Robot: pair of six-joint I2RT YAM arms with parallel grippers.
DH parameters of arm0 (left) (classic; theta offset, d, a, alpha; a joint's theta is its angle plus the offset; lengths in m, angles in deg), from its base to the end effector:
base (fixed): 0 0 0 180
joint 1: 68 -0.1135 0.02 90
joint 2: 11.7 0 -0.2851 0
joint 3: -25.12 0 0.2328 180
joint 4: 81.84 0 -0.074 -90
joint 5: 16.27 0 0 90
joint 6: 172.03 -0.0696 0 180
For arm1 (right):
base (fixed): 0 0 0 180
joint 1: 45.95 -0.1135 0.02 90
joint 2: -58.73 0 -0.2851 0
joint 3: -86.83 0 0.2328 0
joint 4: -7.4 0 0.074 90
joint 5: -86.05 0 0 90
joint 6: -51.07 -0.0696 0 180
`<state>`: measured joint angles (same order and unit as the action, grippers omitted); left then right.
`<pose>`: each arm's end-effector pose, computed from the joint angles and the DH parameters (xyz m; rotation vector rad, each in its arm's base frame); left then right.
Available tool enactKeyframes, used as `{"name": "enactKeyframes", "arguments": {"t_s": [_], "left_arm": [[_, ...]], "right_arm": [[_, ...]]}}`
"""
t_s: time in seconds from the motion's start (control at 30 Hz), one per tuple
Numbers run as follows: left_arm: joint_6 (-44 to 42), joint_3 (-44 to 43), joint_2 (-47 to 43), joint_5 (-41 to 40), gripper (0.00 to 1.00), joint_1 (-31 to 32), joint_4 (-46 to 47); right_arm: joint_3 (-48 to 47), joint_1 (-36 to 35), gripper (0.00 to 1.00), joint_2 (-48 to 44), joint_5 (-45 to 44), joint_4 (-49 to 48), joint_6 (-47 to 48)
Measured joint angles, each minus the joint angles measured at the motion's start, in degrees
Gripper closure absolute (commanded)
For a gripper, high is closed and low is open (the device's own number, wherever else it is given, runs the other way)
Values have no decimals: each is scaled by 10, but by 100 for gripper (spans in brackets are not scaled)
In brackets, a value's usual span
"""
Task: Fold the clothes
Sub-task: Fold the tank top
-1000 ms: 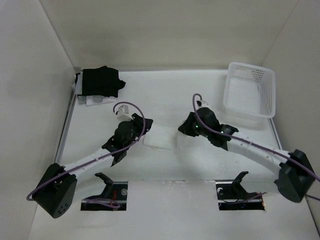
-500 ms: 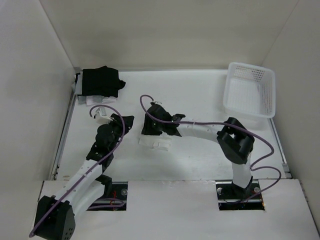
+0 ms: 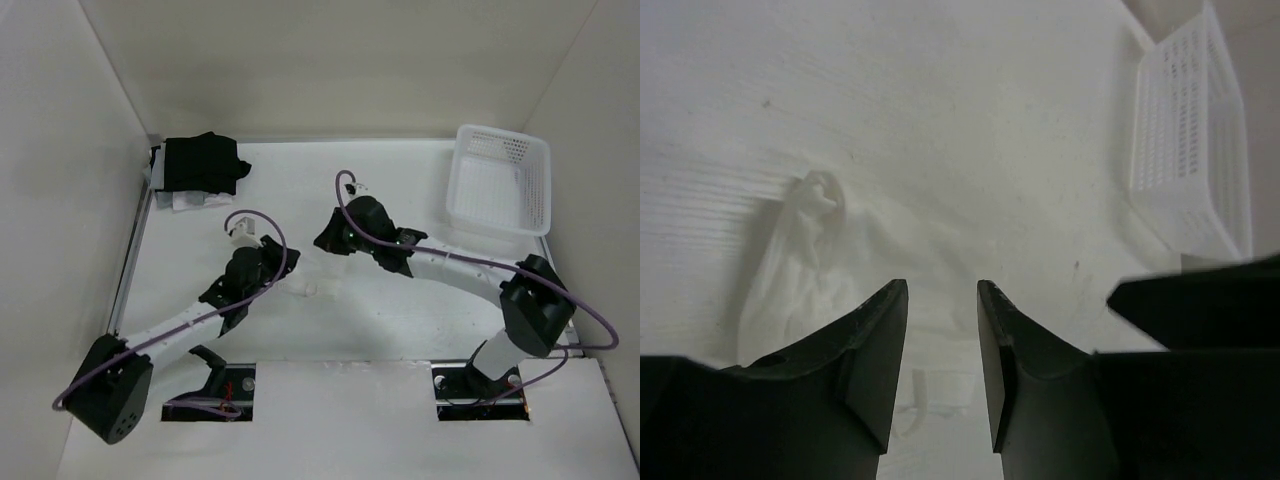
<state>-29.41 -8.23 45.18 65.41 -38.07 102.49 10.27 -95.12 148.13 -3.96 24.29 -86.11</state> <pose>0.1893 -0.0973 0.2124 -0.4922 1.9303 -0.8239 0.2411 0.2790 0.2756 -0.0391 2.2563 0.9761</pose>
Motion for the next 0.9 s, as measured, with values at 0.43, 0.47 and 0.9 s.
{"name": "enactKeyframes", "arguments": {"t_s": [0.43,0.47,0.9], "left_arm": [[6,-11,218,-26,68,16,112],[8,-7,220,-26,68,9,113],[27,31,80,-14,48,-38,73]], "right_arm": [[42,51,95,172,45,-73,3],[45,53,94,172,48,-85,1],[67,65,54,153,78,-130,-10]]}}
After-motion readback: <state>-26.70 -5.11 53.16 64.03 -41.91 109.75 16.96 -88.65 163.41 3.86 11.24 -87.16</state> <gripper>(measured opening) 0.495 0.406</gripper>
